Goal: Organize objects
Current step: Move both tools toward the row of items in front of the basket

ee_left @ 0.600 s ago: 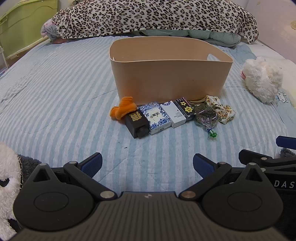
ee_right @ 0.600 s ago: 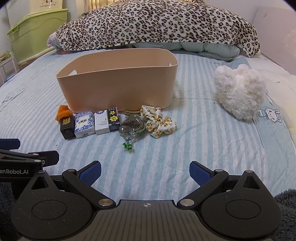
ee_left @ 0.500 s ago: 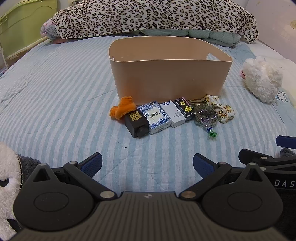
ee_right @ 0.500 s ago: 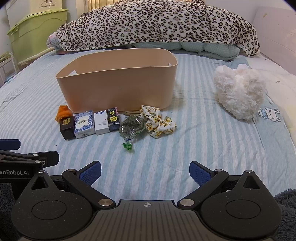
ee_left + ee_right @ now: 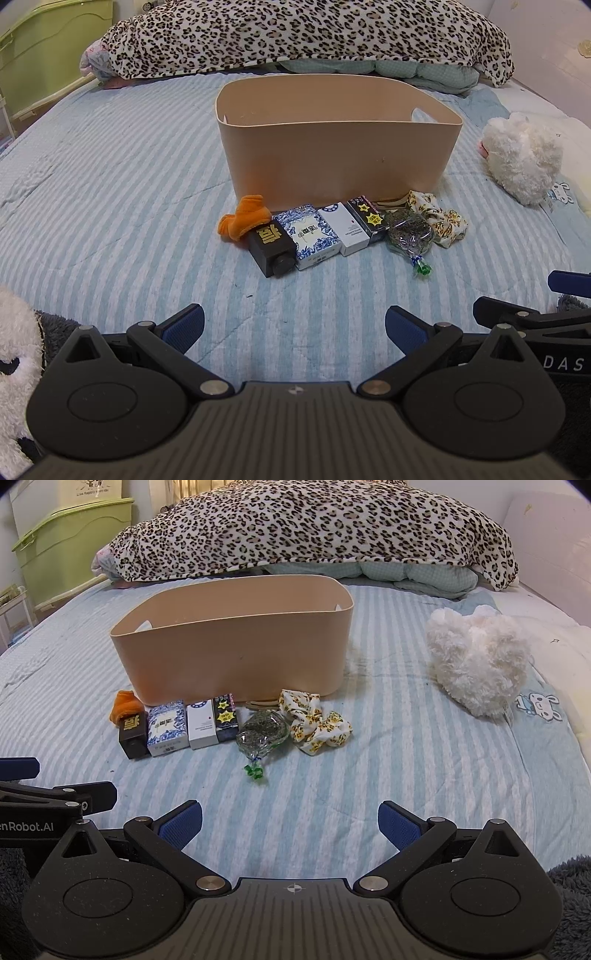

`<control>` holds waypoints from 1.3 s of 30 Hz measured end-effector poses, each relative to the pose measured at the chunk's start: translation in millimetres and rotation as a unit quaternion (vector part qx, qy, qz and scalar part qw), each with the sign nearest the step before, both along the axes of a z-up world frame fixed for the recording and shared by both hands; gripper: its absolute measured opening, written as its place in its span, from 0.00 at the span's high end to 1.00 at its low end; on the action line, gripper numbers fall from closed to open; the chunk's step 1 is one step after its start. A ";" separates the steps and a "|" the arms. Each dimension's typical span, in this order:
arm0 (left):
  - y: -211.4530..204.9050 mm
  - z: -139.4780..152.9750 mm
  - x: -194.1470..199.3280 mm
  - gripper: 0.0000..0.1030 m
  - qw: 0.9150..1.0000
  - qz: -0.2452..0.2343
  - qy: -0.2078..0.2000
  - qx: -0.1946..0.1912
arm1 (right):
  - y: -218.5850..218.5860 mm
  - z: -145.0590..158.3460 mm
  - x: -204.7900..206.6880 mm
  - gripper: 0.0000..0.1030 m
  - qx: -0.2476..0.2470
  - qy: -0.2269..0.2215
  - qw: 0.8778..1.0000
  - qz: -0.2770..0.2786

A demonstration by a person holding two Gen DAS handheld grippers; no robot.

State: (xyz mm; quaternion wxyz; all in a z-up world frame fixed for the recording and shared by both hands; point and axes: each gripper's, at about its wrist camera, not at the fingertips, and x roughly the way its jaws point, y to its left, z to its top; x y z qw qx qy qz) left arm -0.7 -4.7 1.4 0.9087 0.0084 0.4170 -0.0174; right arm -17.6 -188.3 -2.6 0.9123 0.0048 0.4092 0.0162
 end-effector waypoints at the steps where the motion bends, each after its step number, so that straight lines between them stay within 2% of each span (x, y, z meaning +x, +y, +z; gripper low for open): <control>1: -0.1 -0.1 0.2 0.00 1.000 0.000 0.001 0.001 | 0.1 -0.1 0.2 0.00 0.000 0.000 1.000 0.000; 26: 9.7 4.8 11.0 0.00 1.000 0.004 0.001 -0.003 | 1.1 6.3 12.5 0.00 0.002 0.001 1.000 -0.003; 33: 22.2 9.4 28.1 0.00 1.000 0.021 -0.005 -0.016 | 2.1 9.3 28.0 0.00 -0.003 0.000 1.000 -0.003; 39: 36.0 9.9 58.6 0.00 0.999 0.040 -0.011 -0.010 | 4.3 9.0 51.1 0.00 -0.006 0.003 1.000 0.002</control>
